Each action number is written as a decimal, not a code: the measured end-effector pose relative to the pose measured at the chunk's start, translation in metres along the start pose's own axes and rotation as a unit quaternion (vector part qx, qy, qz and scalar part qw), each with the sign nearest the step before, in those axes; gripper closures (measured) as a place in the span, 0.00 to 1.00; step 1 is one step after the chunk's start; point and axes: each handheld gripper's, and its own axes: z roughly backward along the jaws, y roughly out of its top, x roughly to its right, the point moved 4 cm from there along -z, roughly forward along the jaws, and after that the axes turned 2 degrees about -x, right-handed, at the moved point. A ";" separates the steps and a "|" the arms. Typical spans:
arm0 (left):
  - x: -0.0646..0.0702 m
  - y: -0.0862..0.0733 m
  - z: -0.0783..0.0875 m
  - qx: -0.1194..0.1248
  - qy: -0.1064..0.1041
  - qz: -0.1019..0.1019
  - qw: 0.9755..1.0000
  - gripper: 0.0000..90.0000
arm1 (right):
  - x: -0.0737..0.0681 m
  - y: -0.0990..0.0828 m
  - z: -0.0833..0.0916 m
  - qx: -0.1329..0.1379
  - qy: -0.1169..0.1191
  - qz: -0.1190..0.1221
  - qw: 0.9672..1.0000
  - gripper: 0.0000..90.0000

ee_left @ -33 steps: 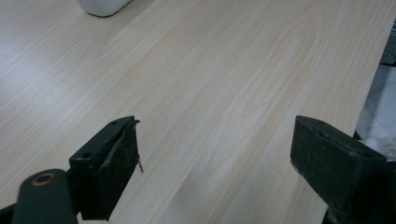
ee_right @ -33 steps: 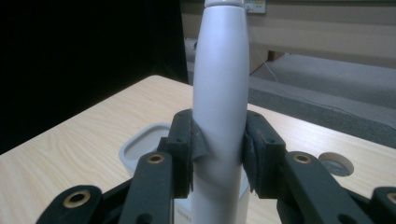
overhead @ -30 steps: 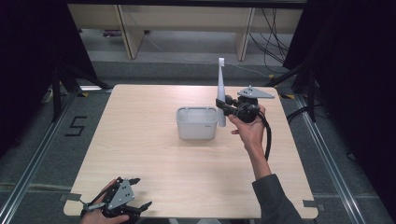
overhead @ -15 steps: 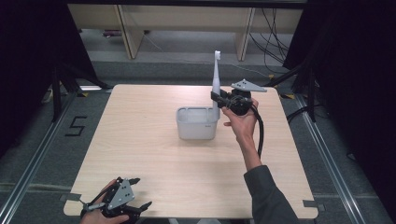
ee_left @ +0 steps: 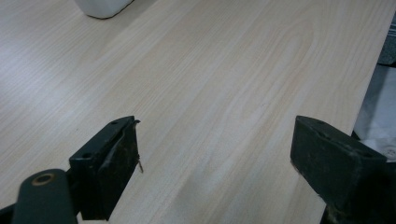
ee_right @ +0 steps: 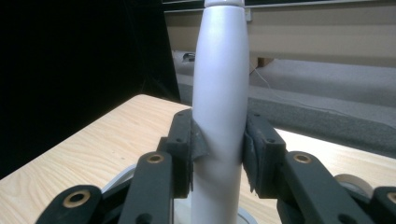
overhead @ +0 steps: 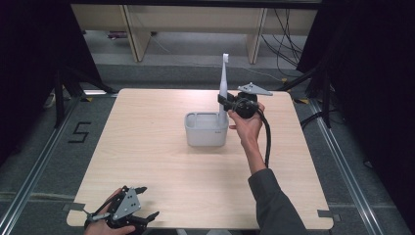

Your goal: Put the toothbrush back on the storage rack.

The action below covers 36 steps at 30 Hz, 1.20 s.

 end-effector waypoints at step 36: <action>0.001 0.000 -0.001 0.002 -0.004 0.005 1.000 0.16 | 0.006 -0.032 -0.017 -0.029 -0.021 0.014 0.999 0.74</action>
